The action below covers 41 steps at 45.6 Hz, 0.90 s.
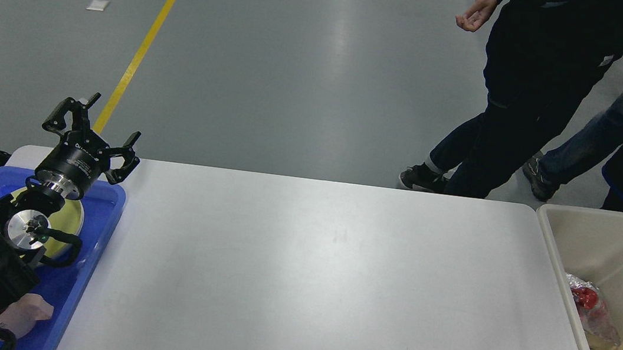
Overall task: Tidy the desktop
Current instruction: 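Lift the white paper cup and drop it into the bin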
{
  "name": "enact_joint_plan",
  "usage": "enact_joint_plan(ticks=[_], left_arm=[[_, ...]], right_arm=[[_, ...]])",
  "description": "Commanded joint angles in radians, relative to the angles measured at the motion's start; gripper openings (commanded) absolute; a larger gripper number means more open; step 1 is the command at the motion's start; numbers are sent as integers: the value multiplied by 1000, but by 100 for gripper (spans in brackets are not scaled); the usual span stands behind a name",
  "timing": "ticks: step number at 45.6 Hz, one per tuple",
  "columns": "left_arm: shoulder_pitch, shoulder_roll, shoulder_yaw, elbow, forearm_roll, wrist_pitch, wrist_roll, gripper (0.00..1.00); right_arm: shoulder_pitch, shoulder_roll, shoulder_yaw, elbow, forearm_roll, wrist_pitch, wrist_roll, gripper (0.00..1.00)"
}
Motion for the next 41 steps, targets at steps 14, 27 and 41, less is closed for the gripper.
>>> enact_joint_plan(ticks=[14,27,41], left_arm=[[-2,0,0,0,0,0,0,96],[0,0,2,0,0,0,-1,96],[0,0,0,0,-1,0,-1,96]], right_arm=[[25,54,637,1,-3,13,213,100],[0,168,854,14,-3,23,738,100],[-20,238,857,15,-3,24,782,100]])
